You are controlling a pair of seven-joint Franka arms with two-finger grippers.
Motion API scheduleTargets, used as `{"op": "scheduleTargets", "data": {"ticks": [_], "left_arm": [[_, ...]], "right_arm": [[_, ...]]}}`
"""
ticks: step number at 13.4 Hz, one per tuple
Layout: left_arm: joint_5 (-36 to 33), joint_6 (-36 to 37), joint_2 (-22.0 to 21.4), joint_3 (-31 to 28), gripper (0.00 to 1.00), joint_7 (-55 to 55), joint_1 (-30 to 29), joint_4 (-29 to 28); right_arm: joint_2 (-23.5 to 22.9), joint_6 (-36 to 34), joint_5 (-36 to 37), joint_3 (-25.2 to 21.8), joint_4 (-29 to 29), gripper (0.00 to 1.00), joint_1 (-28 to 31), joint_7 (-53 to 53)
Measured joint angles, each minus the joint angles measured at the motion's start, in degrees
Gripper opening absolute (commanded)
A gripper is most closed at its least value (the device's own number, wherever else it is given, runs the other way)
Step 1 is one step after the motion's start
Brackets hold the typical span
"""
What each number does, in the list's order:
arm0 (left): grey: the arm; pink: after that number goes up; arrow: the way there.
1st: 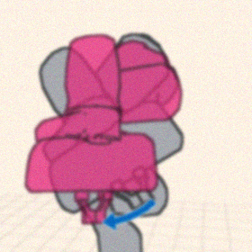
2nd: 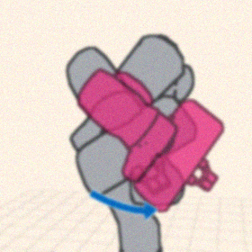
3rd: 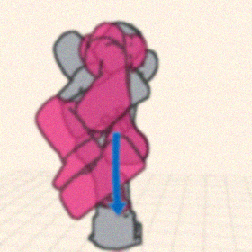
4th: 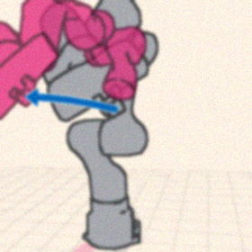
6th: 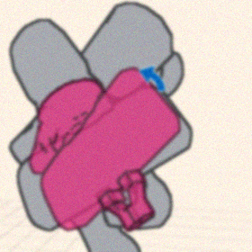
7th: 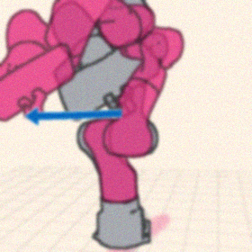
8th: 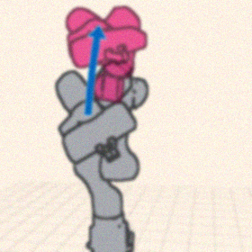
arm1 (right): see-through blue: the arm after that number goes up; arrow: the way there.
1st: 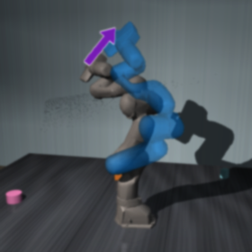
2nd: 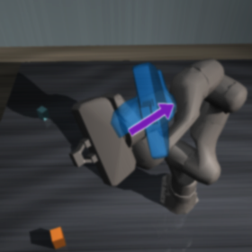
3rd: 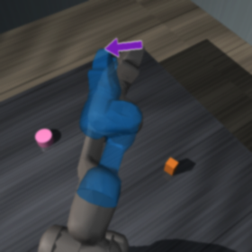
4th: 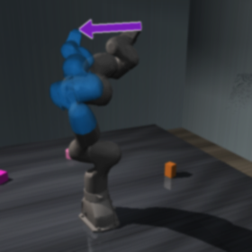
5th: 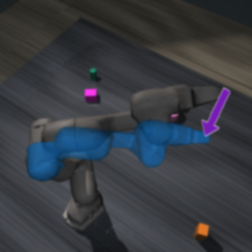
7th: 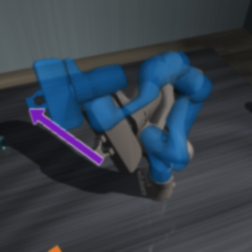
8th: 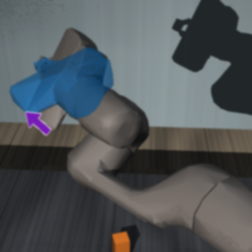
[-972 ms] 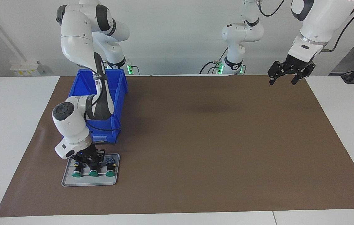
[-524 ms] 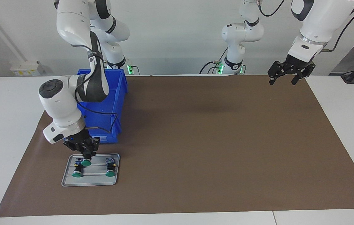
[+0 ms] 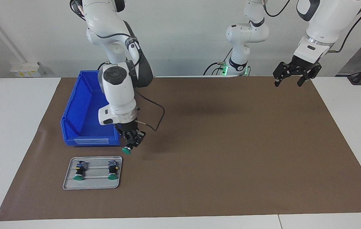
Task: Place and press button with both arms
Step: 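Lift the green button with the right gripper toward the table center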
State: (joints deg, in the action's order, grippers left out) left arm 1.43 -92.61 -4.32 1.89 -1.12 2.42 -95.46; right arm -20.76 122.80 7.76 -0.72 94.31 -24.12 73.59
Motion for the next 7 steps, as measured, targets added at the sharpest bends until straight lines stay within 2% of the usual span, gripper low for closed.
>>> {"op": "scheduleTargets", "data": {"ticks": [4, 7], "left_arm": [[0.0, 0.0, 0.0, 0.0, 1.0, 0.0, 0.0, 0.0], [0.0, 0.0, 0.0, 0.09, 1.0, -0.03, 0.02, 0.0]], "right_arm": [[-0.43, -0.44, 0.21, 0.11, -1.31, 0.0, -7.44, 24.2], [-3.81, -2.15, 0.21, 0.19, -4.58, 0.0, -13.14, 38.49]]}}
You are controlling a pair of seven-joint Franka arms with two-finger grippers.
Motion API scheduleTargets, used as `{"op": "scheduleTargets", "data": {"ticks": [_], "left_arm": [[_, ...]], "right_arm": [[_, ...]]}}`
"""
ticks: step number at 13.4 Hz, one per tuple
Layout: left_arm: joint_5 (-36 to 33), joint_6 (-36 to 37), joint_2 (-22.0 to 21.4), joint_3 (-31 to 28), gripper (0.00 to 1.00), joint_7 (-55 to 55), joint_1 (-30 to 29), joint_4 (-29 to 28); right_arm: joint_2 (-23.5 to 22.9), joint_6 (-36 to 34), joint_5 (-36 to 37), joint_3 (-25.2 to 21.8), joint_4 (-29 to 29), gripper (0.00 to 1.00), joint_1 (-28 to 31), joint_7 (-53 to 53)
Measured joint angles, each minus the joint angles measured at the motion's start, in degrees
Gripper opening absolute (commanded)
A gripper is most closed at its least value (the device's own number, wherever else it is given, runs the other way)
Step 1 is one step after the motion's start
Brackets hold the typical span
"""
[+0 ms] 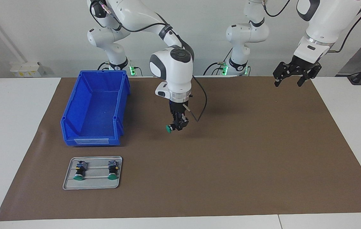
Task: Place and press button with both arms
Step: 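Lift the green button with the right gripper toward the table center, then lower the button onto the table while the left gripper approaches it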
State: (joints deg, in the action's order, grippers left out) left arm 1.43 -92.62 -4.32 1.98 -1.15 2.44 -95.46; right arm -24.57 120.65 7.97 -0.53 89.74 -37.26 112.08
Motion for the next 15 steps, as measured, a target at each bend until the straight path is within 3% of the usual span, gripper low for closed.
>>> {"op": "scheduleTargets", "data": {"ticks": [5, 15], "left_arm": [[0.0, 0.02, 0.0, 1.37, 1.0, -0.08, 0.37, 0.0], [0.0, -0.16, -0.1, 1.56, 1.0, -0.04, 0.5, 0.0]], "right_arm": [[-7.76, 0.1, 0.0, 0.02, -4.52, 0.0, -3.7, 13.73], [-10.25, 6.73, -2.04, 0.16, -1.51, 0.0, -6.4, 21.36]]}}
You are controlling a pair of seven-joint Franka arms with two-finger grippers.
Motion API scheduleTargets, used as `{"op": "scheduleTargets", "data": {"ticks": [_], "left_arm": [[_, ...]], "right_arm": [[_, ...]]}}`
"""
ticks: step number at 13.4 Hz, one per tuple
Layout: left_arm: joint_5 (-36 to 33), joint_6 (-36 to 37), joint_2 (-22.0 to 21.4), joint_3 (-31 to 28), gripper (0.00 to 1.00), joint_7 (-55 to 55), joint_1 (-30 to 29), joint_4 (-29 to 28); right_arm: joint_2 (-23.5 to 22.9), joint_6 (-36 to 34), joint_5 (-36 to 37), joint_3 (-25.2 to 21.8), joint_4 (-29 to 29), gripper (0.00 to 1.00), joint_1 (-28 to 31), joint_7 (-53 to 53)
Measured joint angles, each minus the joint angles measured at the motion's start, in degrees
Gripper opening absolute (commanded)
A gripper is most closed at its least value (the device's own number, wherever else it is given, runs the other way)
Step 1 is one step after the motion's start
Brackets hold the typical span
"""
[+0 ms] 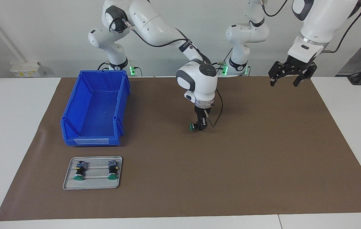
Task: Place and press button with both arms
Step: 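Lower the button onto the table while the left gripper approaches it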
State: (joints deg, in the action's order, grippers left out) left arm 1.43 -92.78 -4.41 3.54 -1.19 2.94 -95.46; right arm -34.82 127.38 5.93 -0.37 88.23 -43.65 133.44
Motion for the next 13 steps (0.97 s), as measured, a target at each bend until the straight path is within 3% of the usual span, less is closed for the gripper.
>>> {"op": "scheduleTargets", "data": {"ticks": [2, 9, 13], "left_arm": [[0.0, -0.7, -0.01, 0.01, 1.0, 0.0, 0.21, -0.03], [0.01, -4.13, 0.01, 0.1, 1.0, 0.49, 1.38, -0.76], [0.02, -4.99, 0.01, 0.29, 1.0, 2.54, 2.36, -1.52]], "right_arm": [[0.0, 0.13, -0.11, 0.0, 0.37, 0.0, 0.01, 1.48], [0.1, 2.65, -0.29, -0.04, 1.4, 0.89, 0.53, 4.63], [1.26, 1.47, -0.3, -0.14, 0.56, 0.95, 1.85, 4.43]]}}
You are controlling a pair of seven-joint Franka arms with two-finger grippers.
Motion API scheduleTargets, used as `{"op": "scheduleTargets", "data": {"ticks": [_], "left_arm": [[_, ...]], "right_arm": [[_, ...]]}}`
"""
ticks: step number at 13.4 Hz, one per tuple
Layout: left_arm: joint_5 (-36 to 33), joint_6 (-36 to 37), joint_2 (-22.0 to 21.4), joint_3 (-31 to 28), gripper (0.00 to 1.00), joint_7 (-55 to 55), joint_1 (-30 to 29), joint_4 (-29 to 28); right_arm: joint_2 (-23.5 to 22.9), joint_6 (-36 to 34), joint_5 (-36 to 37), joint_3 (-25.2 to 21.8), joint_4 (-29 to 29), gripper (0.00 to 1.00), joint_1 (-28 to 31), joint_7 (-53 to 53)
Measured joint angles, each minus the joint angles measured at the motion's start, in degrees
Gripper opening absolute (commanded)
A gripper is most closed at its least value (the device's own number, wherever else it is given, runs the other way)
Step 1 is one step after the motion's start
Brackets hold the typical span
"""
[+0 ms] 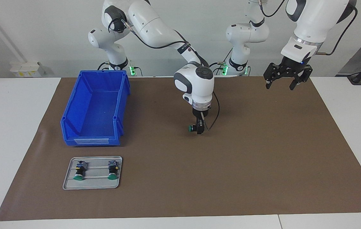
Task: Place and press button with both arms
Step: 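Lower the button onto the table while the left gripper approaches it, then retract the right gripper to rest while the left gripper nears the button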
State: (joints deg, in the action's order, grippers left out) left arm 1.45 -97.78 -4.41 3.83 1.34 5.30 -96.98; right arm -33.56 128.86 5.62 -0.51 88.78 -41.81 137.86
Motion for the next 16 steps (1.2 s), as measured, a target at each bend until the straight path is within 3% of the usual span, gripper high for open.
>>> {"op": "scheduleTargets", "data": {"ticks": [6, 11, 14, 16], "left_arm": [[1.4, -4.84, -0.24, 0.16, 1.0, 15.0, 1.96, -3.74], [2.29, -14.01, -0.8, 0.4, 0.99, 19.05, 9.2, -10.86], [2.83, -16.75, -0.44, 0.48, 0.89, 25.9, 12.24, -12.7], [4.47, -17.88, 0.94, 0.47, 0.88, 29.72, 13.48, -13.3]], "right_arm": [[8.21, -1.91, -0.55, -0.03, 3.58, 0.96, 5.39, -14.91], [19.02, -6.66, -3.92, -0.06, 12.06, 0.97, 12.86, -35.87], [22.99, -12.06, -4.15, -0.07, 13.26, 0.97, 17.66, -49.28], [25.6, -14.33, -4.17, -0.1, 13.53, 0.97, 21.48, -59.82]]}}
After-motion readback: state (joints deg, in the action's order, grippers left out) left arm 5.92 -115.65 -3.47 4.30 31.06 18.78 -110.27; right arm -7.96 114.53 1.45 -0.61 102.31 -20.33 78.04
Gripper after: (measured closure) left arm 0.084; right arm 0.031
